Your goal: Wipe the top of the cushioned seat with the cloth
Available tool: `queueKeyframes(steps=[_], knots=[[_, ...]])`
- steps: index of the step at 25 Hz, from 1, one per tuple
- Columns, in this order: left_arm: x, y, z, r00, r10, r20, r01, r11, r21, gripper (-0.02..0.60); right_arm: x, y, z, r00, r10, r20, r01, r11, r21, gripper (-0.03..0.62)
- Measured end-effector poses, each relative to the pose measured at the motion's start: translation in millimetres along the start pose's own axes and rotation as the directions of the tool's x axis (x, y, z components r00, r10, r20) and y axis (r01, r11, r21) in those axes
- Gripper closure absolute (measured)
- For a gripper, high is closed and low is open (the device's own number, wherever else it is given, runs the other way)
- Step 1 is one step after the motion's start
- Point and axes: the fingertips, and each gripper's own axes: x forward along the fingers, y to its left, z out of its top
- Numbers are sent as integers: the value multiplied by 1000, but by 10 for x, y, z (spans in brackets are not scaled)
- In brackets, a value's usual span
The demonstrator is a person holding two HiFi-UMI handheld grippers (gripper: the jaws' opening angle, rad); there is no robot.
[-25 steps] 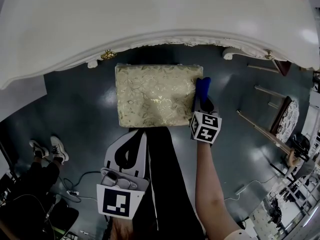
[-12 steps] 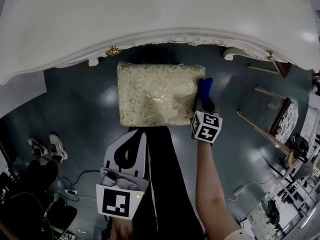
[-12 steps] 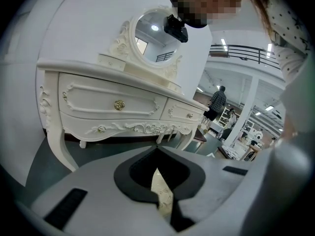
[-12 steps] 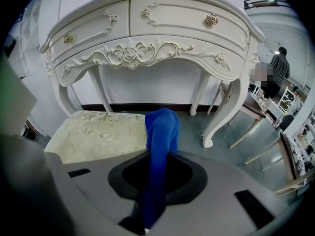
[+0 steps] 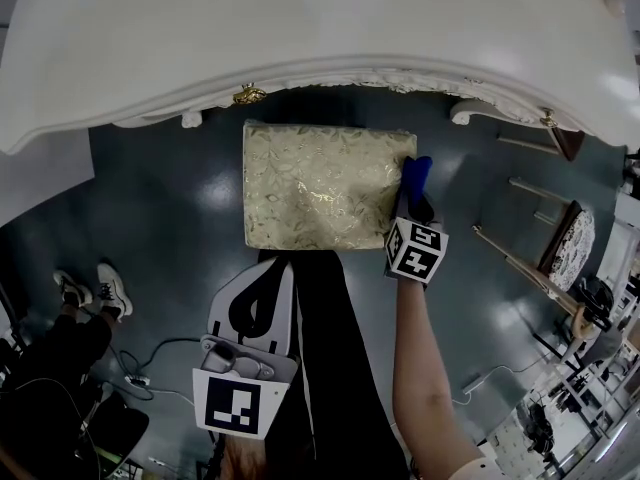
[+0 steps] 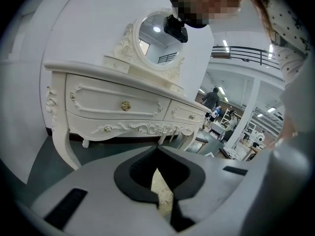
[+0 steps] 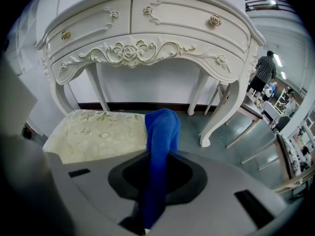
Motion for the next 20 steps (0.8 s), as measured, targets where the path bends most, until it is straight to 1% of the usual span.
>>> queueKeyframes(steps=[10,20], knots=[[-102,88,1,1000,15,11,-15,1000,-12,583,-25,19,7,999,-32,-6,32,999,16,528],[-144,134,4,1000,18,20,-18,1000,-15,583,-68,226,28,1000,-10,9,10,999,38,528]])
